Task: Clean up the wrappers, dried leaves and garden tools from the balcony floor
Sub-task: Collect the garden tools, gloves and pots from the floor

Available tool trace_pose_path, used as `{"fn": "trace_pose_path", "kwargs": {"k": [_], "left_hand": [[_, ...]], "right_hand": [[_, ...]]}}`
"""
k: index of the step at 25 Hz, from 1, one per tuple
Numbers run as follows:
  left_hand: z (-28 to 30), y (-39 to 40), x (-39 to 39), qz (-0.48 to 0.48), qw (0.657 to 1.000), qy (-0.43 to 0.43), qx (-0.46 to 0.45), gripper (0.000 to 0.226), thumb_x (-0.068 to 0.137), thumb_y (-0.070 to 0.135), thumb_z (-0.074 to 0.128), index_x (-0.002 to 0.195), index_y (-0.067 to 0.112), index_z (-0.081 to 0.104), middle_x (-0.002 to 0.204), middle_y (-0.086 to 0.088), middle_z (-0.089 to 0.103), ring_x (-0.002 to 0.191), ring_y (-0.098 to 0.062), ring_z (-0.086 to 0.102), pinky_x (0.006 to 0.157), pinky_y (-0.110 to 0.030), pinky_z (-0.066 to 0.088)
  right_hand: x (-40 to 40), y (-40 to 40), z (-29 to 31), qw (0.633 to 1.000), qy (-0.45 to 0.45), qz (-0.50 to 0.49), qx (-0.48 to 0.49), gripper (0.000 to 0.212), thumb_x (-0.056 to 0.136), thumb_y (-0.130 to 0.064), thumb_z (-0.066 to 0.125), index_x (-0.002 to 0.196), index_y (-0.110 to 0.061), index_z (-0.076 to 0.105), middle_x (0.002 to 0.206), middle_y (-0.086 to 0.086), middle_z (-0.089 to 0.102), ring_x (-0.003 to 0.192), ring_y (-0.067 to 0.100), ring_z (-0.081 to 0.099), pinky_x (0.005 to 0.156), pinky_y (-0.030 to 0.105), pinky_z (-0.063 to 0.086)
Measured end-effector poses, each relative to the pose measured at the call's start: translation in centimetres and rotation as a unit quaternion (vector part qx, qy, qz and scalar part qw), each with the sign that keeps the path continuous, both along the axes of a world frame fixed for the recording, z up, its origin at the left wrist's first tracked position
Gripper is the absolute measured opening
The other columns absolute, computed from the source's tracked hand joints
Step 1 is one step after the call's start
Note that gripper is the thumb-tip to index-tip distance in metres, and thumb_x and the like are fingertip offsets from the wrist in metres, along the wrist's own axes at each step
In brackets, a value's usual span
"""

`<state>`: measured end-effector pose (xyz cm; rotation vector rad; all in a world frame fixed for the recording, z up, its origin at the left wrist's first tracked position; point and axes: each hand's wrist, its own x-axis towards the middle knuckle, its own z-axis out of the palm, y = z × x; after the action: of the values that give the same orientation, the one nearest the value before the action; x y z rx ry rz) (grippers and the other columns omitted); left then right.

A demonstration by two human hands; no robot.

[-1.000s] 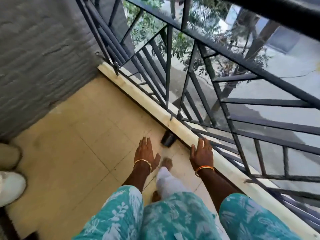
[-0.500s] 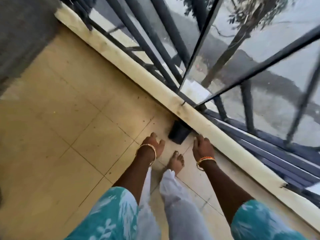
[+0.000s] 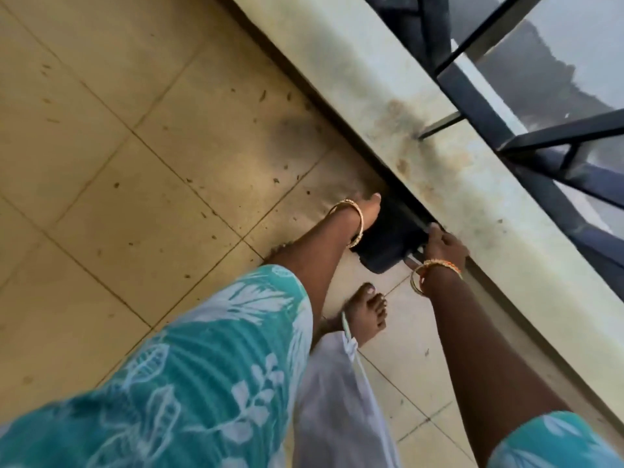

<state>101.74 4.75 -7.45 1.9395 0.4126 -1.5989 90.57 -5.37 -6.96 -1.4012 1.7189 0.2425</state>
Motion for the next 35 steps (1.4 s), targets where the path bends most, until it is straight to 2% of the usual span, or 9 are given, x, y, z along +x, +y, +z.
{"fn": "trace_pose_path", "kwargs": {"k": [4,7,9,11,15,19,25,30,35], "left_hand": [[-0.1,1.3,-1.6,0.063,0.998,0.014,-0.001,0.061,0.09,0.058,0.045,0.132,0.014,0.052,0.137,-0.013,0.05,0.125,-0.034,0.047,0.102,-0.051,0.043],[2.6,2.5,-2.9,0.12,0.992,-0.029,0.012,0.027,0.081,0.044,0.069,0.089,0.019,0.064,0.114,-0.013,0.065,0.104,-0.034,0.06,0.086,-0.05,0.054],[5.7,3.0,-3.1,0.12,0.992,-0.032,0.023,0.019,0.079,0.031,0.074,0.076,0.019,0.059,0.106,-0.016,0.068,0.095,-0.034,0.065,0.073,-0.044,0.059],[9.5,3.3,-3.1,0.121,0.992,-0.027,0.015,0.014,0.08,0.017,0.074,0.08,0.017,0.06,0.105,-0.017,0.068,0.094,-0.034,0.066,0.066,-0.038,0.057],[16.6,5.2,-3.2,0.142,0.99,-0.024,0.0,0.023,0.077,-0.003,0.072,0.076,0.013,0.055,0.09,-0.014,0.064,0.082,-0.032,0.063,0.07,-0.043,0.056],[24.7,7.3,-4.4,0.11,0.992,-0.052,-0.023,0.034,0.079,-0.012,0.062,0.062,0.012,0.045,0.061,-0.009,0.048,0.051,-0.021,0.047,0.053,-0.04,0.057],[34.8,8.9,-10.4,0.217,0.974,-0.024,-0.063,0.031,0.084,-0.015,0.049,0.068,0.012,0.051,0.073,-0.01,0.055,0.056,-0.019,0.053,0.049,-0.029,0.049],[39.1,9.4,-20.7,0.06,0.991,-0.059,-0.105,0.011,0.088,-0.004,0.06,0.086,0.007,0.059,0.074,-0.007,0.058,0.053,-0.016,0.06,0.048,-0.025,0.052],[43.4,9.7,-33.0,-0.054,0.99,-0.012,-0.131,0.014,0.089,0.01,0.064,0.077,0.011,0.057,0.067,-0.005,0.066,0.055,-0.015,0.064,0.046,-0.02,0.053]], "right_hand": [[-1.7,0.7,0.7,0.988,-0.007,-0.073,0.135,0.022,0.087,-0.012,0.058,0.07,-0.022,0.049,0.081,0.006,0.058,0.08,0.026,0.06,0.087,0.047,0.053],[-2.2,2.9,3.5,0.983,0.017,-0.18,0.038,0.028,0.075,0.006,0.062,0.062,-0.017,0.053,0.084,0.018,0.064,0.074,0.033,0.065,0.069,0.046,0.058],[-2.6,4.1,6.5,0.977,0.039,-0.207,0.001,0.031,0.065,0.008,0.066,0.061,-0.021,0.055,0.078,0.017,0.064,0.068,0.033,0.066,0.065,0.045,0.059],[-4.0,4.7,8.8,0.974,0.052,-0.222,0.003,0.034,0.057,0.005,0.069,0.062,-0.026,0.055,0.076,0.015,0.065,0.066,0.031,0.066,0.067,0.046,0.058],[-6.8,6.3,13.2,0.98,0.01,-0.193,0.043,0.026,0.055,-0.003,0.075,0.06,-0.027,0.068,0.07,0.011,0.07,0.07,0.029,0.069,0.076,0.045,0.057],[-7.0,8.0,22.2,0.97,-0.069,-0.224,0.058,0.022,0.07,0.01,0.069,0.086,-0.006,0.07,0.078,0.022,0.066,0.07,0.032,0.066,0.072,0.043,0.057],[-12.9,10.9,32.0,0.941,-0.155,-0.298,0.032,0.018,0.072,0.007,0.073,0.089,0.005,0.067,0.079,0.019,0.064,0.073,0.029,0.062,0.06,0.031,0.058],[-24.3,13.6,37.3,0.92,-0.174,-0.346,-0.053,0.018,0.07,0.004,0.076,0.087,0.007,0.07,0.08,0.018,0.066,0.072,0.027,0.062,0.072,0.041,0.057],[-39.6,17.0,43.0,0.909,-0.16,-0.363,-0.128,0.012,0.075,0.0,0.073,0.085,0.007,0.071,0.079,0.017,0.068,0.072,0.027,0.064,0.076,0.046,0.056]]}}
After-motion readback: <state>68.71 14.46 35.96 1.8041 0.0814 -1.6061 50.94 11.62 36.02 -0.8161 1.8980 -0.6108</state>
